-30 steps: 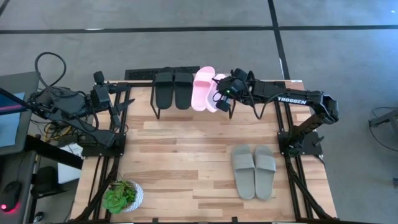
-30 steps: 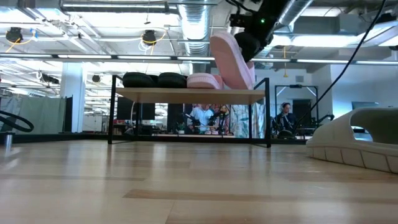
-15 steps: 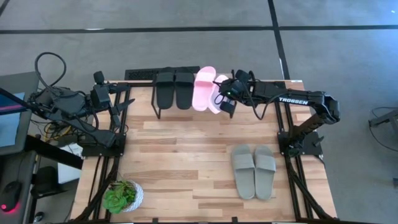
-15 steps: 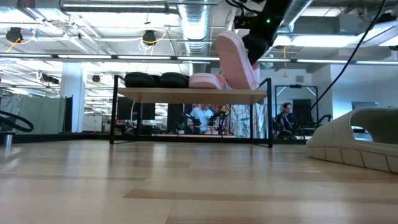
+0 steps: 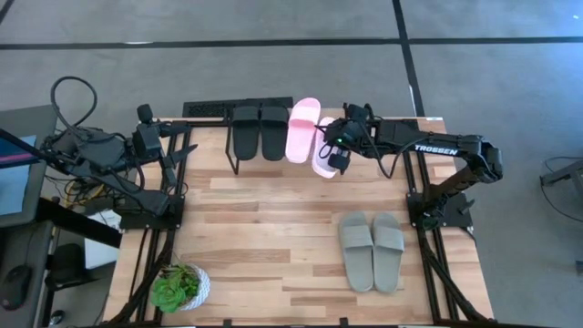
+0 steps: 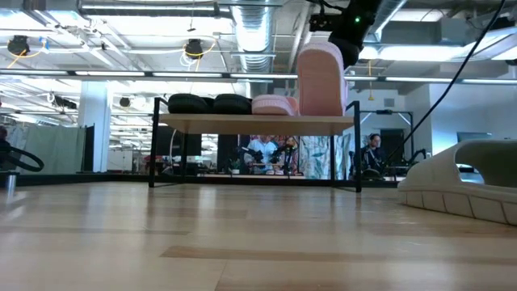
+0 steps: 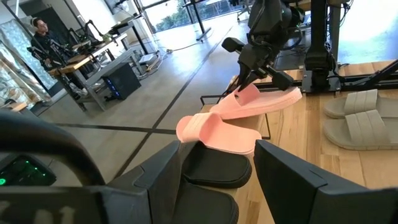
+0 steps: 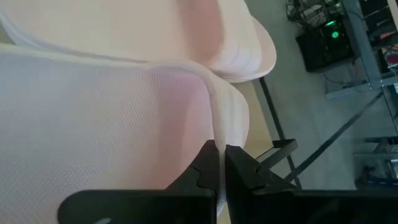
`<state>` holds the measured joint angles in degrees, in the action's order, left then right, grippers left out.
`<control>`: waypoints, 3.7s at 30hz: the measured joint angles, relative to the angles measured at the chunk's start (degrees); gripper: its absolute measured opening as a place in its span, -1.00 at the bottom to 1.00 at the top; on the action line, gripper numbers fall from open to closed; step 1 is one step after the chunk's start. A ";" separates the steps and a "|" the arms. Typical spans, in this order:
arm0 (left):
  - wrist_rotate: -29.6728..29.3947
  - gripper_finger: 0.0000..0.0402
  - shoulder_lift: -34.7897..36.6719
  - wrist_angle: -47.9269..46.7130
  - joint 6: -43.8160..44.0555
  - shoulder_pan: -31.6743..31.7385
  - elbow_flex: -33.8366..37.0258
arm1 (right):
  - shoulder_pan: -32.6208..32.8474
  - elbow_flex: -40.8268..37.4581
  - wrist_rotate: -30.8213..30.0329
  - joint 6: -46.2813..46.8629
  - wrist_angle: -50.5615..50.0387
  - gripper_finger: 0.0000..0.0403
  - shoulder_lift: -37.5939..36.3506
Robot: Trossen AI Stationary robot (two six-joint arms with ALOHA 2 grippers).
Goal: Pick and place slides into the shelf
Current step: Put the pink slide on the shelf
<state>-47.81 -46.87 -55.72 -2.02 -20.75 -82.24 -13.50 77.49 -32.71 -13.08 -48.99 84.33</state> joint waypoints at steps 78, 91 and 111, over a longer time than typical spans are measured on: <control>0.00 -0.04 -1.50 -0.42 -0.37 -0.02 -0.02 | -4.85 0.07 0.66 -13.83 1.89 -1.00 6.83; 0.00 -0.04 -1.49 -0.44 -0.35 -0.02 -0.02 | -5.94 -0.09 1.38 -19.21 6.03 -1.00 6.87; 0.00 -0.04 -1.49 -0.52 -0.33 -0.02 0.00 | -7.61 -0.09 5.45 -26.25 10.56 -1.00 6.89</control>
<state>-47.81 -48.36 -56.25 -2.35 -20.78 -82.24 -21.11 77.41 -27.27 -39.32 -38.43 91.22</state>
